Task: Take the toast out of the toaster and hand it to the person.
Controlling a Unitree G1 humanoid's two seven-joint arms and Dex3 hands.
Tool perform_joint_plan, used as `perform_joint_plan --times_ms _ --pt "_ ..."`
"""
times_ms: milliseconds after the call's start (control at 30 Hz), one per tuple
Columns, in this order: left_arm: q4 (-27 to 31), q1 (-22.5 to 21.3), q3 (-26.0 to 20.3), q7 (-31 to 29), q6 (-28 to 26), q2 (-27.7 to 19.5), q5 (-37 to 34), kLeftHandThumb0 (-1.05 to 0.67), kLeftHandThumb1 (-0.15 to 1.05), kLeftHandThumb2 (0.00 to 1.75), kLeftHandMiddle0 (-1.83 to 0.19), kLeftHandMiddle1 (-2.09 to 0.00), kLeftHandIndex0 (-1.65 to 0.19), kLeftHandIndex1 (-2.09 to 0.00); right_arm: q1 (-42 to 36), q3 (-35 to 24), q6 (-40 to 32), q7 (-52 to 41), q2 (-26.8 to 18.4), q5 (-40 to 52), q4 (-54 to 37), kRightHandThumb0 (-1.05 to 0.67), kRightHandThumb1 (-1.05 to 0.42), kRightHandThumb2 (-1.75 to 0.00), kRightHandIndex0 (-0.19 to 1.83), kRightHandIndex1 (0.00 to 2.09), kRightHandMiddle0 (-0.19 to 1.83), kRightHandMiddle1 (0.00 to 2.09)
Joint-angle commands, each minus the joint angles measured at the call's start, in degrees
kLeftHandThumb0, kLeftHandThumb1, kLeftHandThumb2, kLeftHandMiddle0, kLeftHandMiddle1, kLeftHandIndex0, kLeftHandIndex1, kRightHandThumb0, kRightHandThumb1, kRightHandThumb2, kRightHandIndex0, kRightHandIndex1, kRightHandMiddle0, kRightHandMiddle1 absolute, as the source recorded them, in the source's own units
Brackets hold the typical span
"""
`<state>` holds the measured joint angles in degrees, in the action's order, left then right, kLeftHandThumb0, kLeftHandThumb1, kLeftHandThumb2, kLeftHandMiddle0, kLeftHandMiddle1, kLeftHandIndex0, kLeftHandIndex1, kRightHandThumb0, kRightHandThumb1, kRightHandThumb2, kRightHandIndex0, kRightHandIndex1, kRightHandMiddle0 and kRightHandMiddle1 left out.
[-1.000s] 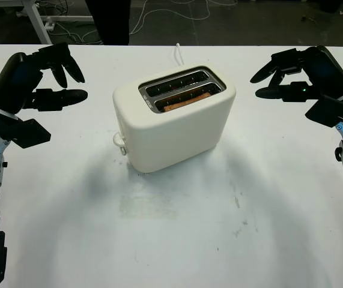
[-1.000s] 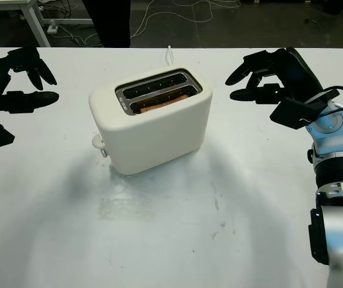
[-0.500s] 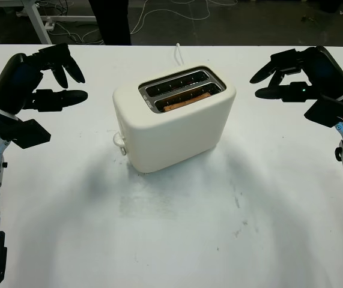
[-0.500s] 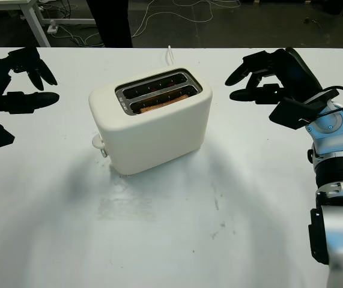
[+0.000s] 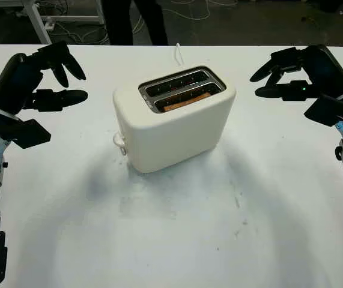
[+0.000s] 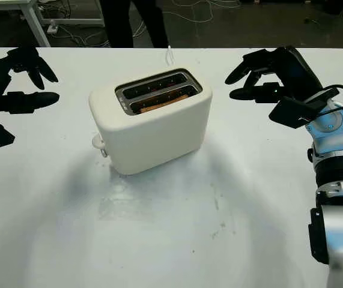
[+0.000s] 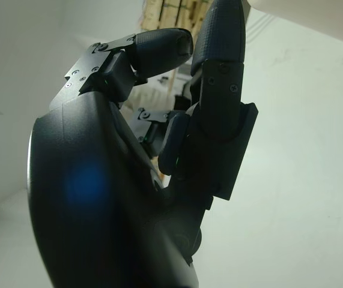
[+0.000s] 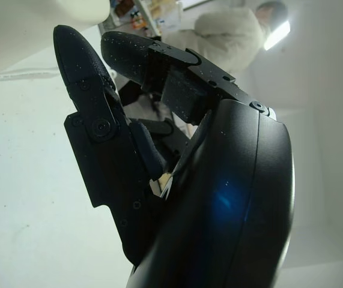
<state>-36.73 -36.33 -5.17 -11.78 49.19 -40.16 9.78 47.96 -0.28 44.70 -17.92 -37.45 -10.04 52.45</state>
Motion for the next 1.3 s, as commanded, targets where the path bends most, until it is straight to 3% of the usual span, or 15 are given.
perform_joint_plan --times_ms 0,1267 --pt "-0.39 0.08 0.01 0.21 0.71 0.0 -0.05 -0.77 0.92 0.29 -0.57 -1.68 -0.41 -1.54 0.37 -0.11 -0.26 0.4 -0.03 0.12 -0.63 -0.74 -0.79 0.0 0.9 1.06 0.95 0.65" --pt "-0.03 0.59 -0.08 -0.68 0.3 0.12 -1.1 -0.76 0.92 0.22 -0.6 -1.65 -0.44 -1.51 0.0 0.03 -2.17 0.02 -0.21 -0.02 -1.4 -0.74 -0.78 0.0 0.94 1.01 0.95 0.67"
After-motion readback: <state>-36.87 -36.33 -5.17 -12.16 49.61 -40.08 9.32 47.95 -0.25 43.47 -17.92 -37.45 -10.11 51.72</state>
